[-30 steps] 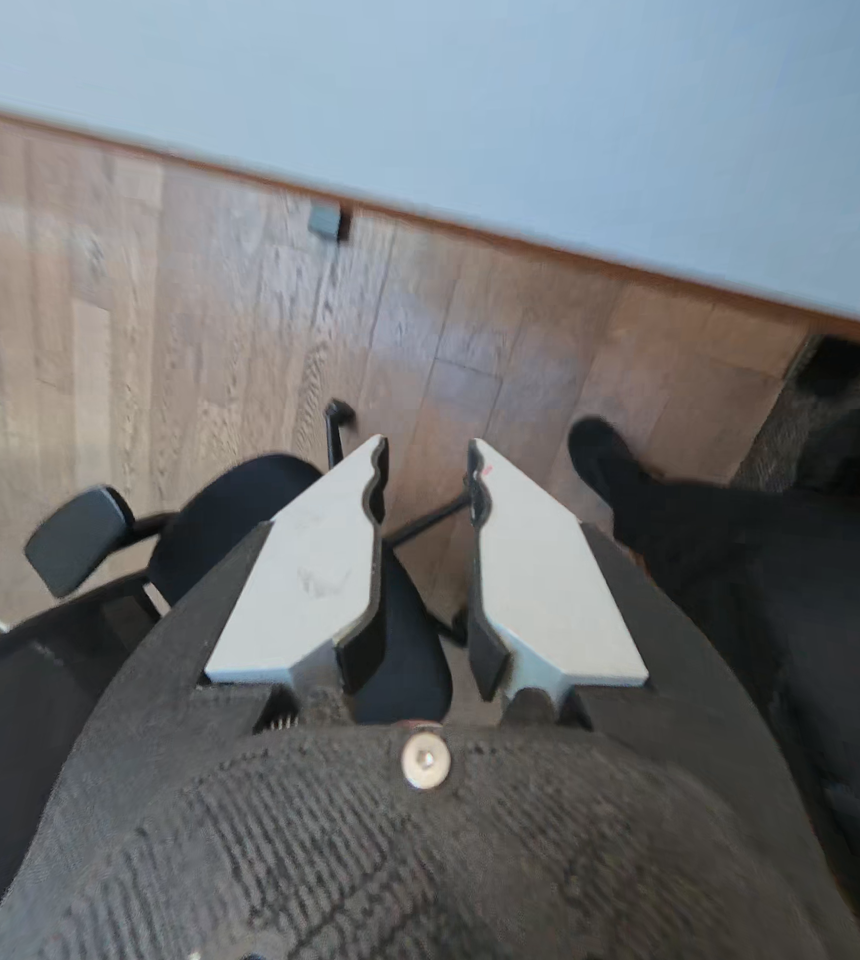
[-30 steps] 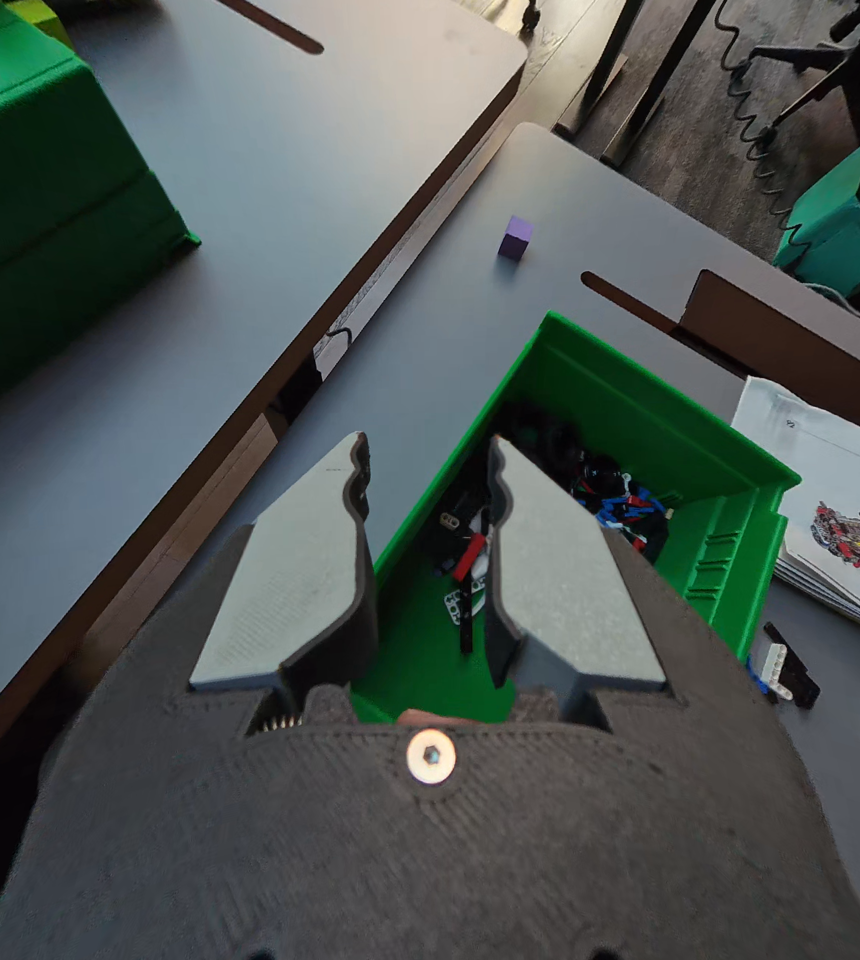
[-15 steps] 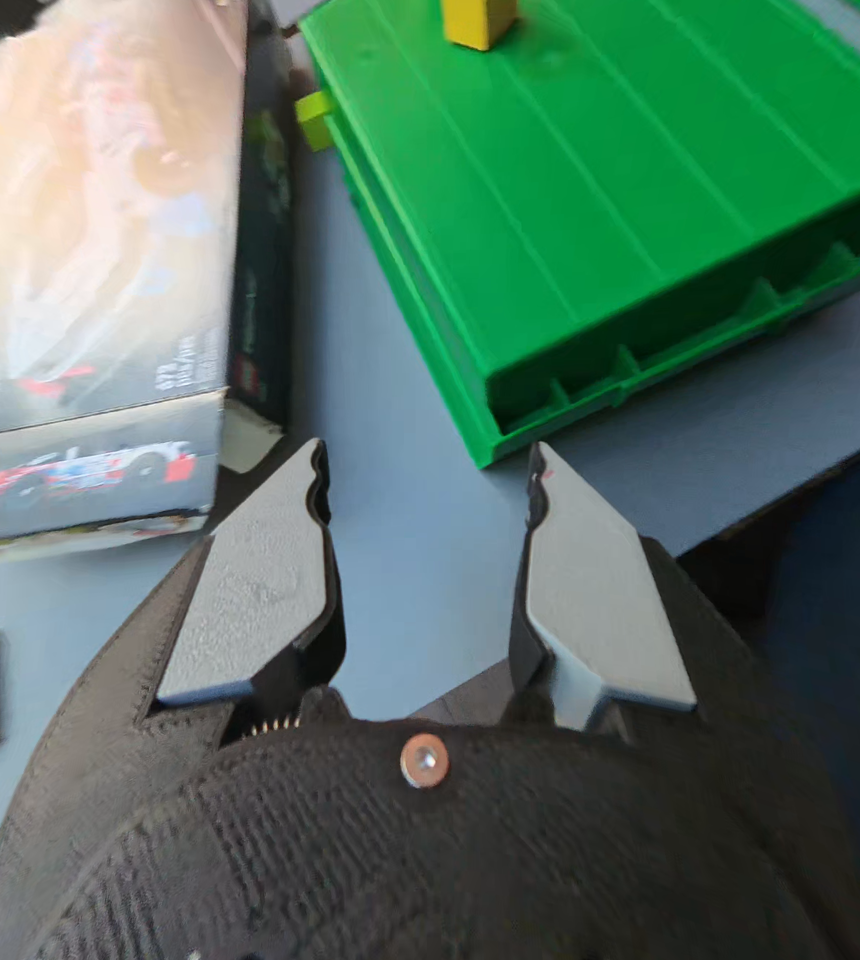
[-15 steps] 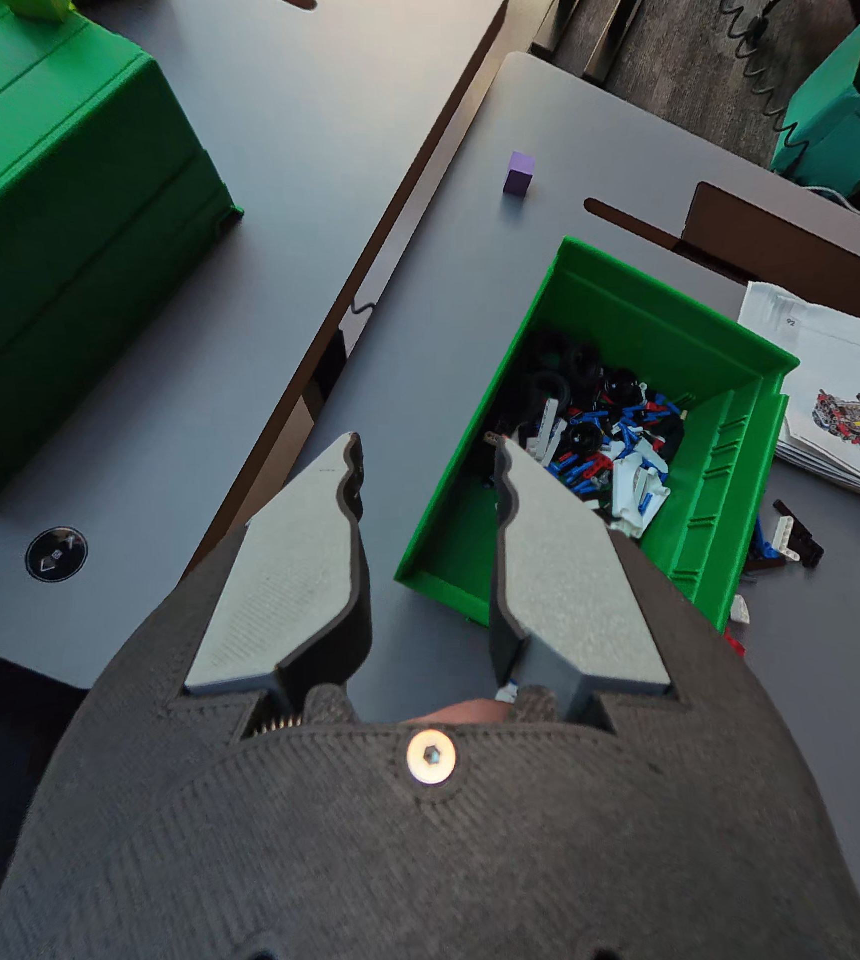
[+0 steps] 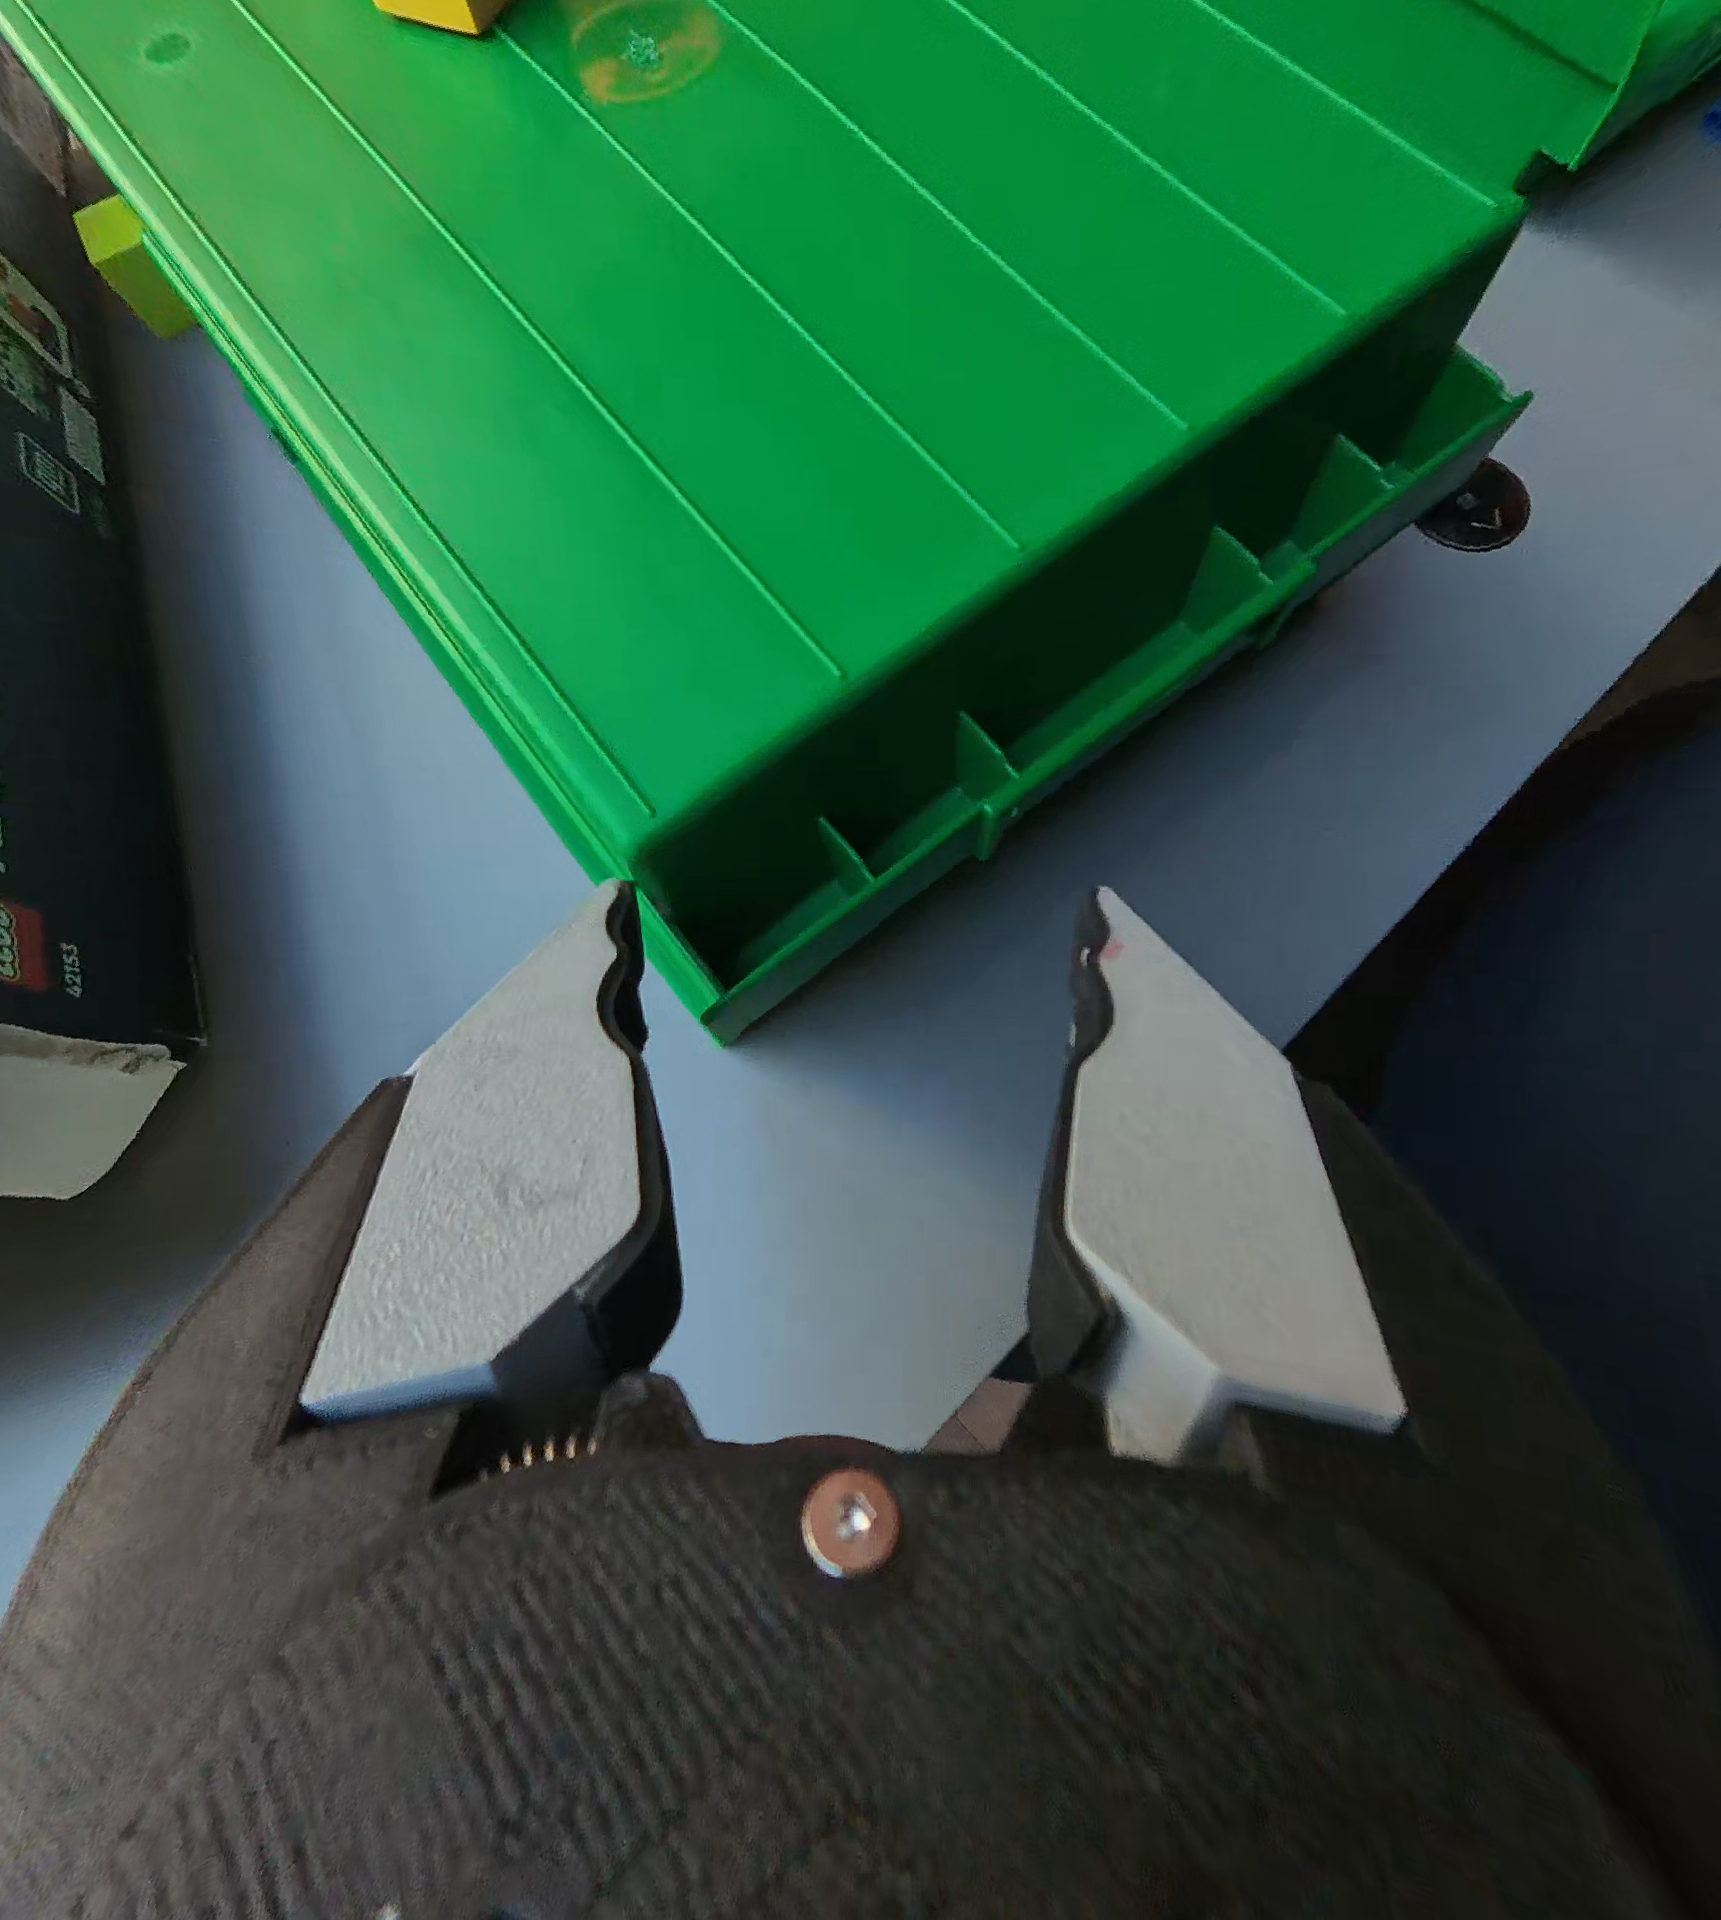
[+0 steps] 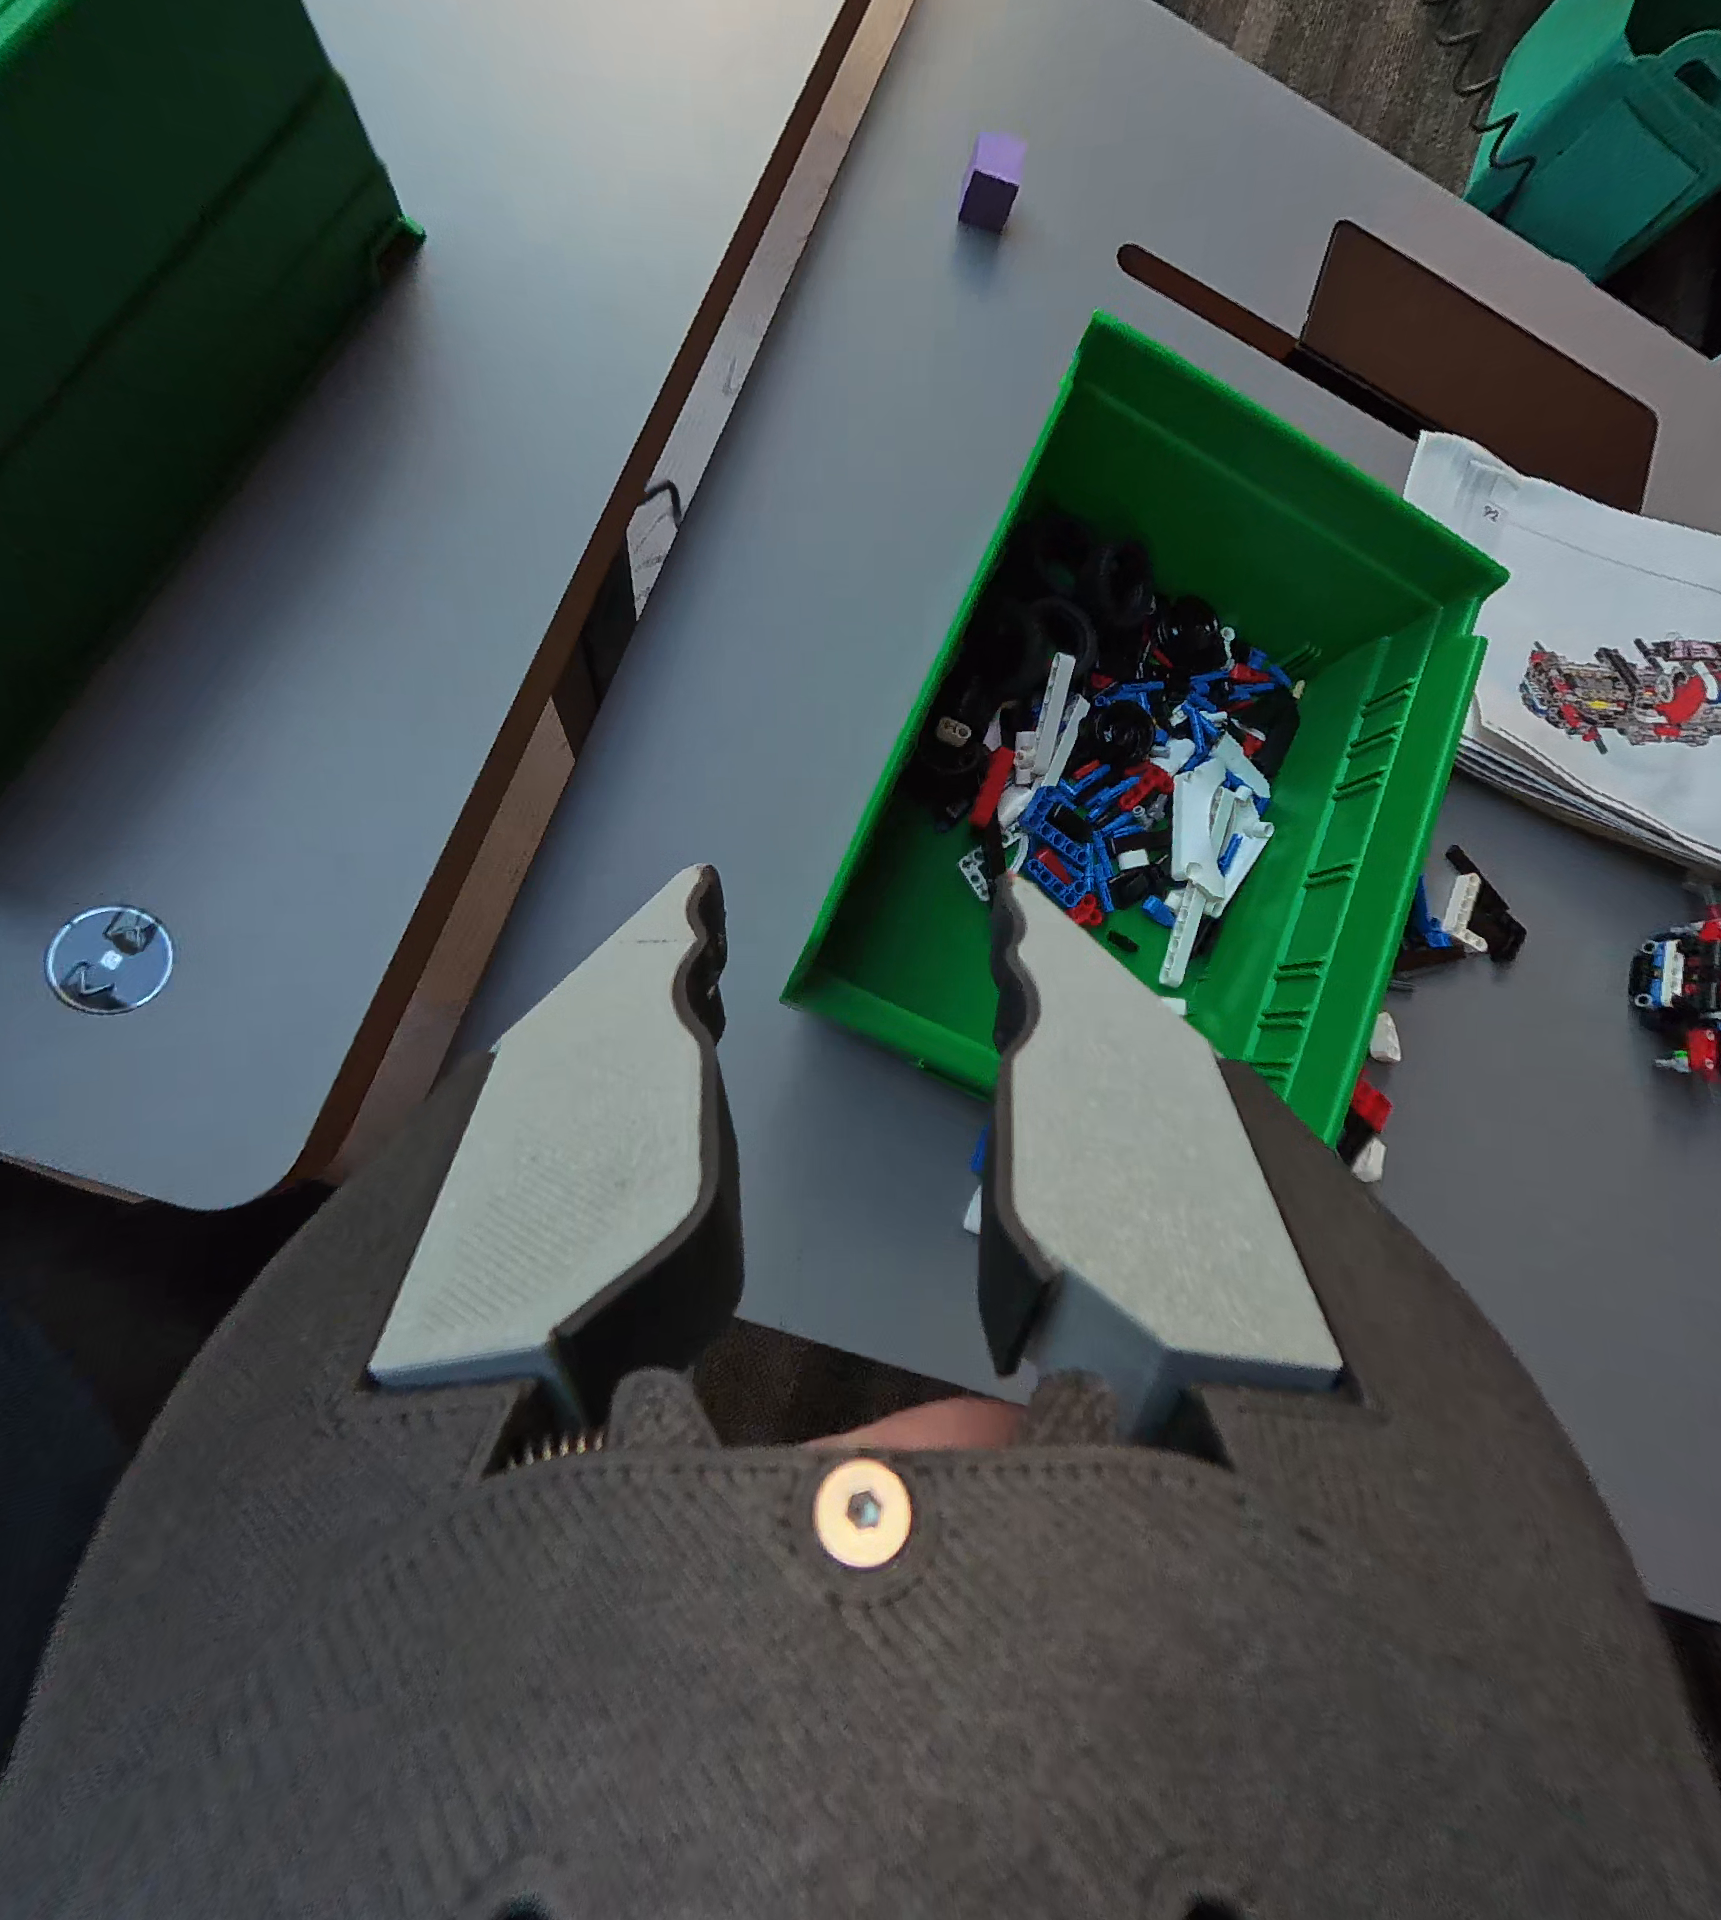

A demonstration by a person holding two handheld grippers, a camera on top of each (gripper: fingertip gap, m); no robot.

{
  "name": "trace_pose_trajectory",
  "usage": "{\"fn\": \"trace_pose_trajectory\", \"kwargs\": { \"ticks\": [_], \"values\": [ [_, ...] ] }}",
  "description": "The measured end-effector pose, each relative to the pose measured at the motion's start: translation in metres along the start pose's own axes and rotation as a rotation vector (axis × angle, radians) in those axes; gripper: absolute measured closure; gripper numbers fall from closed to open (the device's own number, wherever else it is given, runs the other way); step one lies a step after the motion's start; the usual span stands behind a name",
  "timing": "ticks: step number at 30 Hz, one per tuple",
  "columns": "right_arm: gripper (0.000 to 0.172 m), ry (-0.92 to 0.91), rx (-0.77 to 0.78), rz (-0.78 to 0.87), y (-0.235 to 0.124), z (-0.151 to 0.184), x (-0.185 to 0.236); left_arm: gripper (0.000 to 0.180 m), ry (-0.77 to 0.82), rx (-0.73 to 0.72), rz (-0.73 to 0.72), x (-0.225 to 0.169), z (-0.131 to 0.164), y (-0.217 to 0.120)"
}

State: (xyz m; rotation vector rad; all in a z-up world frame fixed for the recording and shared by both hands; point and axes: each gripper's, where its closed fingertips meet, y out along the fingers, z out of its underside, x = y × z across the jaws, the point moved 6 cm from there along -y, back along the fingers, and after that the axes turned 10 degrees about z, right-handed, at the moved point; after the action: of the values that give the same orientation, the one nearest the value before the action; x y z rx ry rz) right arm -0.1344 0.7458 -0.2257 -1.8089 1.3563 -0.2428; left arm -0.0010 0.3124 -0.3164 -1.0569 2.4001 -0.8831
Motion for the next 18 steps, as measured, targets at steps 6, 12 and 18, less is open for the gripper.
{"fn": "trace_pose_trajectory", "kwargs": {
  "ticks": [6,12,18],
  "values": [
    [0.121,-0.021,-0.058,-0.113,0.046,-0.019,-0.026,0.093,-0.093,0.038,-0.074,0.000,-0.014,0.005],
    [0.122,-0.200,-0.201,-0.266,0.132,-0.088,-0.070,0.093,-0.286,0.183,-0.208,-0.031,-0.022,-0.003],
    [0.121,-0.505,-0.181,-0.445,0.275,-0.182,-0.081,0.094,-0.392,0.362,-0.226,-0.101,-0.025,-0.004]
  ]
}}
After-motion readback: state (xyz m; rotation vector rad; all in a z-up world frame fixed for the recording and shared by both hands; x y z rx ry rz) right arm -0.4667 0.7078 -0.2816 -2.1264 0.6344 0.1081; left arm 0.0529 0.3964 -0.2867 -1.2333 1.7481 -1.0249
